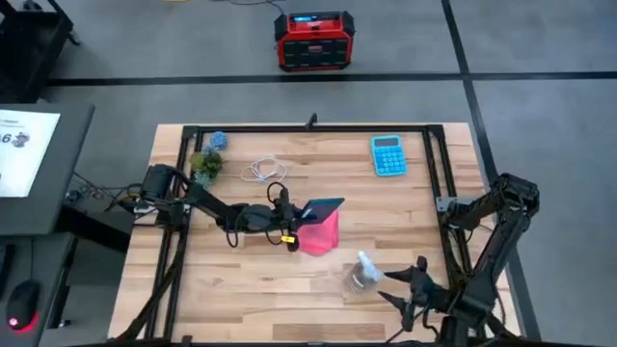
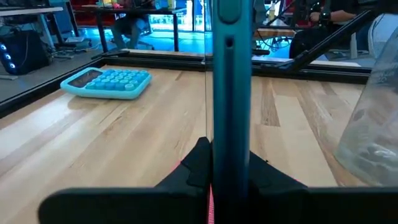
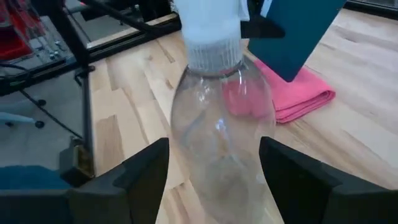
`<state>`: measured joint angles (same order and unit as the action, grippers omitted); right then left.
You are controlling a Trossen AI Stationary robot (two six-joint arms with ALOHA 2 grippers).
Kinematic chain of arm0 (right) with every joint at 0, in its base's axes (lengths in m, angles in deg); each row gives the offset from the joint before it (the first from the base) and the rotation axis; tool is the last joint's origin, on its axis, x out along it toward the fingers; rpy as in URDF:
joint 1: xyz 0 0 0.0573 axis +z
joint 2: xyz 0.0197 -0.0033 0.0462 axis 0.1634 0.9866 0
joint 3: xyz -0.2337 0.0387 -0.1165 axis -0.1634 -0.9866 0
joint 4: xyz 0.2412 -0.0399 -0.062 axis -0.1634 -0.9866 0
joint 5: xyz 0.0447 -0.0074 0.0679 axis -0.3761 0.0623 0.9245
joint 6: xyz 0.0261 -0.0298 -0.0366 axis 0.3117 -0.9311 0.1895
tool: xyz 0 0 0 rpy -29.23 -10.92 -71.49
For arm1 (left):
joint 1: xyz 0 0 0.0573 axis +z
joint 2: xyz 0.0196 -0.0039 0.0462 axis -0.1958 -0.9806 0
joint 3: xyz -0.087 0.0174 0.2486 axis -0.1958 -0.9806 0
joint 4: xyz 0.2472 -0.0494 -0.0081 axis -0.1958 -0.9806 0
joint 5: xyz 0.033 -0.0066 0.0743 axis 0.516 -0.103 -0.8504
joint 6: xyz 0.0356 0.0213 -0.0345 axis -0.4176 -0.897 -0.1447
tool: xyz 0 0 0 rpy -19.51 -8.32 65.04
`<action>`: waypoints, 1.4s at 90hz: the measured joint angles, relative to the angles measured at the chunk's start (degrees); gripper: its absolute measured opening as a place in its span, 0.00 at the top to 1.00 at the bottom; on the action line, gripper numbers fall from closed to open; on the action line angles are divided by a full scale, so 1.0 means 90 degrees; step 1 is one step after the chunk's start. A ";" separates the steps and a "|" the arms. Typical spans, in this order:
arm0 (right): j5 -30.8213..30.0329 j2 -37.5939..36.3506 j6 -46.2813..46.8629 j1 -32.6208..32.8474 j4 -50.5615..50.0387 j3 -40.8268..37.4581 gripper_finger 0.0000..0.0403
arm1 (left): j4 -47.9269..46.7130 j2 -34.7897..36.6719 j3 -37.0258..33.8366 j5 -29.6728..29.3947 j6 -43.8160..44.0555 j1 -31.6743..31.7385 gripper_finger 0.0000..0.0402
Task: Apply microfiber cloth
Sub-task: Spray the back of the cellphone using the spray bottle
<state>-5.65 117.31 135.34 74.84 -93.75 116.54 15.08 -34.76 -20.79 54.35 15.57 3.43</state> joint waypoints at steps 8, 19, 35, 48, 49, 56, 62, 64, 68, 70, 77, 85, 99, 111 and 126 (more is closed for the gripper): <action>-0.0005 -0.0238 -0.0161 0.0074 -0.0009 0.0000 0.41 | 0.0000 0.0000 0.0000 0.0000 0.0001 0.0000 0.97; -0.0007 -0.0396 -0.0427 0.0056 -0.0019 0.0000 0.41 | 0.0000 0.0000 0.0000 0.0000 0.0012 0.0000 0.97; -0.0022 -0.0248 -0.0488 -0.0118 -0.0079 0.0000 0.41 | 0.0000 0.0000 0.0002 0.0000 0.0025 0.0001 0.97; -0.0022 -0.0075 -0.0471 -0.0211 -0.0084 0.0001 0.41 | 0.0000 0.0000 0.0002 0.0000 0.0059 0.0000 0.97; -0.0023 -0.0058 -0.0456 -0.0217 -0.0083 0.0001 0.41 | 0.0000 0.0000 0.0002 0.0000 0.0057 0.0000 0.97; -0.0002 0.0027 -0.0361 -0.0270 -0.0051 0.0000 0.41 | 0.0000 0.0000 0.0002 0.0000 0.0096 0.0000 0.97; 0.0006 0.0054 -0.0303 -0.0292 -0.0016 0.0000 0.41 | 0.0000 0.0000 0.0003 0.0002 0.0153 0.0000 0.97; 0.0006 0.0054 -0.0288 -0.0295 -0.0009 0.0000 0.41 | 0.0000 0.0000 0.0004 0.0001 0.0150 0.0000 0.97; 0.0005 0.0054 -0.0276 -0.0295 0.0012 0.0000 0.41 | 0.0000 0.0000 0.0005 0.0000 0.0129 0.0000 0.97; 0.0005 0.0054 -0.0279 -0.0295 0.0042 0.0000 0.41 | -0.0001 0.0000 0.0005 0.0001 0.0119 0.0000 0.97; 0.0002 0.0054 -0.0281 -0.0290 0.0064 0.0000 0.41 | -0.0007 0.0000 0.0005 0.0002 0.0189 0.0000 0.97; 0.0005 0.0045 -0.0320 -0.0290 0.0059 0.0000 0.41 | 0.0010 0.0000 0.0005 0.0002 0.0200 0.0000 0.97; 0.0006 0.0018 -0.0331 -0.0290 0.0034 0.0000 0.41 | 0.0049 0.0000 0.0005 0.0027 0.0268 0.0000 0.97; 0.0202 -0.0310 -0.0742 -0.0294 0.0000 0.0002 0.41 | 0.0391 0.0131 0.0012 0.0074 0.0253 0.0011 0.97; 0.0144 -0.0809 -0.1399 -0.0441 -0.0025 0.0002 0.41 | 0.0418 0.0365 0.0016 0.0092 0.0364 0.0060 0.97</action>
<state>-4.36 110.03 122.75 70.87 -93.98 116.56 18.84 -31.48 -20.64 55.19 18.85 3.97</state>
